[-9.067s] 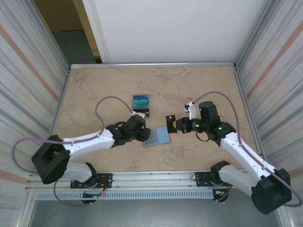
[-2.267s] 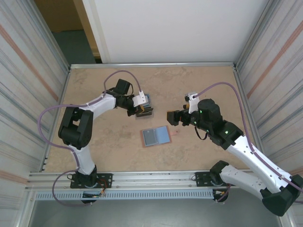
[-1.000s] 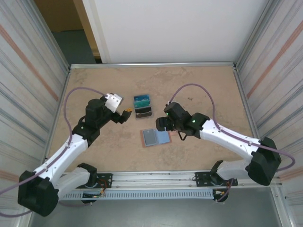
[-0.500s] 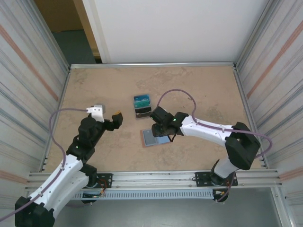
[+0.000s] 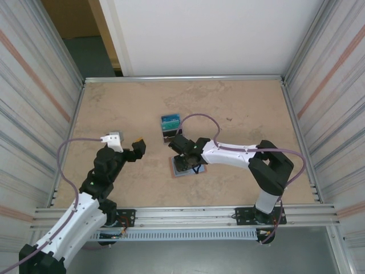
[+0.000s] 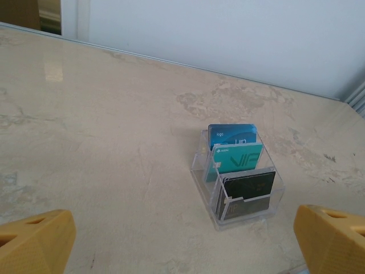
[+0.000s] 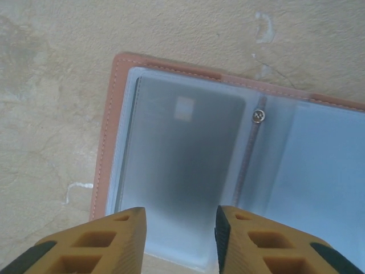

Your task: Take the credit cards out of the card holder

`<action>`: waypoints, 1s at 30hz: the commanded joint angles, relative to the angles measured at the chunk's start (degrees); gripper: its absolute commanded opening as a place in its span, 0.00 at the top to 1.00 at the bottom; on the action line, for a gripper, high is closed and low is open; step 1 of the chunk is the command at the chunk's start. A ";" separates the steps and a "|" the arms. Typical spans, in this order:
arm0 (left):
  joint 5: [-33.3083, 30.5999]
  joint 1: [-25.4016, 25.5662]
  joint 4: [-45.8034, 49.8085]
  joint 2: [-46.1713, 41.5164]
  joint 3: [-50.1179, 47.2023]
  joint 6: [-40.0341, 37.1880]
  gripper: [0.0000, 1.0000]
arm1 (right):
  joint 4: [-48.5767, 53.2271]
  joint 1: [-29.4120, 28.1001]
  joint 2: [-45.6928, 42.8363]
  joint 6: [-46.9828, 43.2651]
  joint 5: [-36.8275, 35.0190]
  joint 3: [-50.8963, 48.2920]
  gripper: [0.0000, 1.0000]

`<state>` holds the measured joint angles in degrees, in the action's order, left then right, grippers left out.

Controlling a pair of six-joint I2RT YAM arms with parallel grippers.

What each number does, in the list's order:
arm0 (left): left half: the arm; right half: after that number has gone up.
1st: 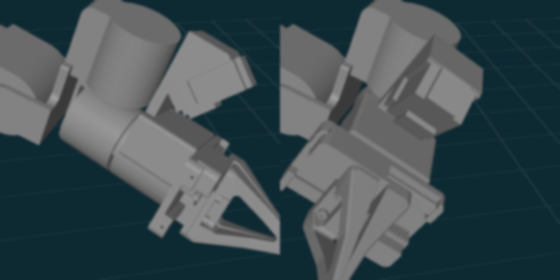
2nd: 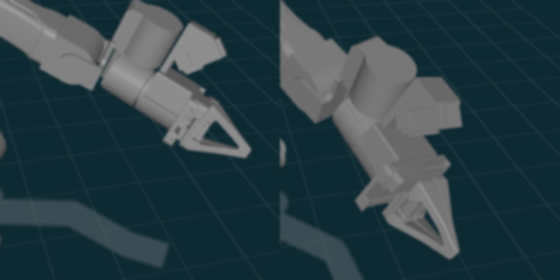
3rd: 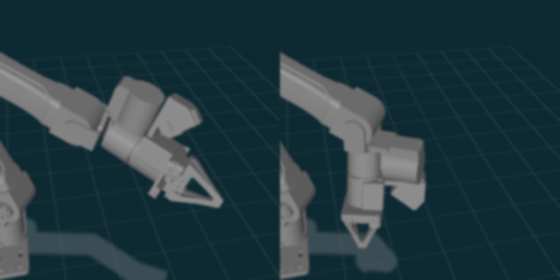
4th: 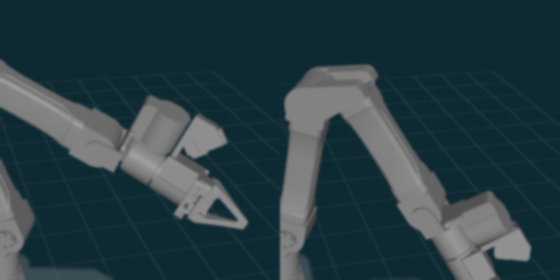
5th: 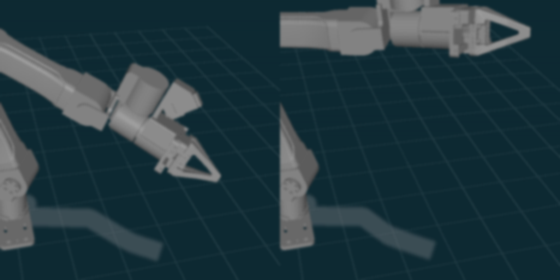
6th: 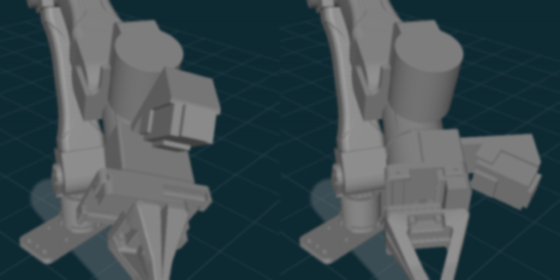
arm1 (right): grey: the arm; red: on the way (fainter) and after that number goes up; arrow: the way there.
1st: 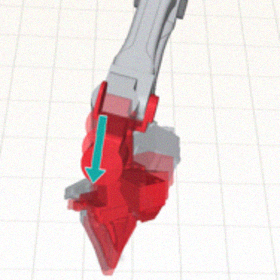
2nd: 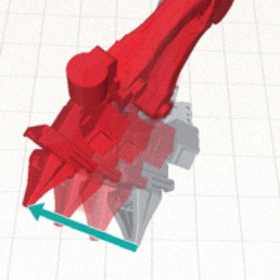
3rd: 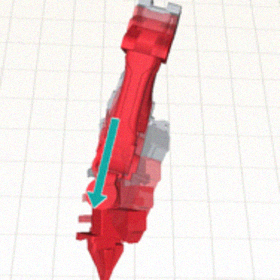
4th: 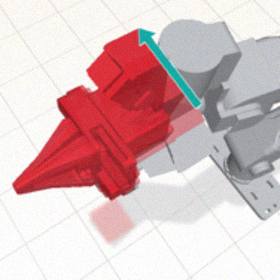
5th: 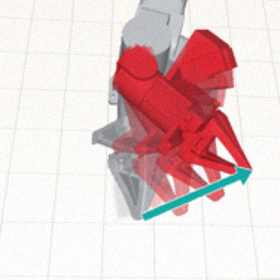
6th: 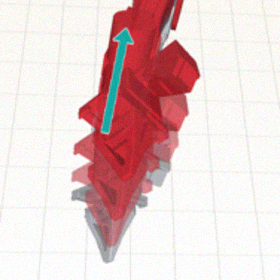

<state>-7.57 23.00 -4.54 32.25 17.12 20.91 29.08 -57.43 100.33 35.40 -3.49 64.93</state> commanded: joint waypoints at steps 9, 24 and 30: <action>-1.34 0.29 -1.18 3.29 -0.09 0.77 0.01 | -0.04 -0.67 4.68 -1.12 2.37 3.85 0.52; -0.27 0.28 -0.49 5.33 1.12 0.63 0.01 | 1.31 -0.75 7.99 1.07 1.22 2.82 0.49; -0.47 0.29 0.29 4.59 1.43 0.37 0.01 | 2.92 -0.75 8.77 1.60 -0.36 2.75 0.54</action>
<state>-7.55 23.00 -4.54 37.60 17.12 21.08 28.77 -57.80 106.26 35.62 -2.13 67.75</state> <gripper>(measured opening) 0.986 0.460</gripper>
